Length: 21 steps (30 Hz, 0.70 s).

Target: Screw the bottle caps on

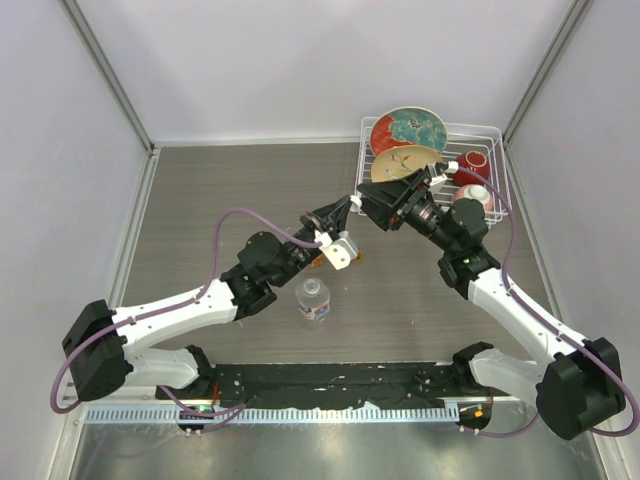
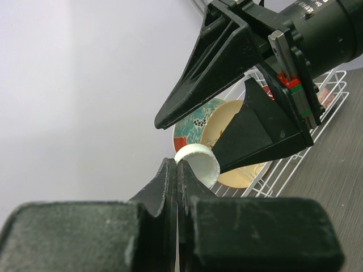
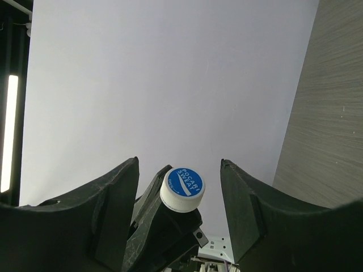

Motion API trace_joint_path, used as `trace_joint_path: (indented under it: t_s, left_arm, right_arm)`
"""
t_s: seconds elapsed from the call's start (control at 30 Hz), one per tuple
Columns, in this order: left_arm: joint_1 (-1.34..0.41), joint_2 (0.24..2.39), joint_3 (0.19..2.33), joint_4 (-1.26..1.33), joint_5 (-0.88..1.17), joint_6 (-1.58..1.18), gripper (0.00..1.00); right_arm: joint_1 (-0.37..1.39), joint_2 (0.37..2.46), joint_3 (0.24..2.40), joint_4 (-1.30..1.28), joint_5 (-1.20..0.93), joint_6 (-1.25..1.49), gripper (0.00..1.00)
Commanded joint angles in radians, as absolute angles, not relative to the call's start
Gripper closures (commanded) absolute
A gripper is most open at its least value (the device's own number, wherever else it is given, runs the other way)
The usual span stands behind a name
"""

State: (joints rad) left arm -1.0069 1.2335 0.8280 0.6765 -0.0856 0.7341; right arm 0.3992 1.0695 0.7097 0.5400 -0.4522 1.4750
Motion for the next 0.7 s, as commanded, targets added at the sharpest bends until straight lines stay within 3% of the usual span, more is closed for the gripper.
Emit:
trace_joint_path:
  t_s: [0.0,0.67]
  left_arm:
    - [-1.025,1.236,0.828,0.753,-0.084,0.741,1.00]
    - [-1.048,1.281,0.853,0.768,-0.091,0.772,1.00]
  right_arm:
    - [0.403,1.081,0.716,0.618,-0.469,1.494,0.35]
    - [0.437,1.109,0.719,0.660,-0.459,1.522,0.40]
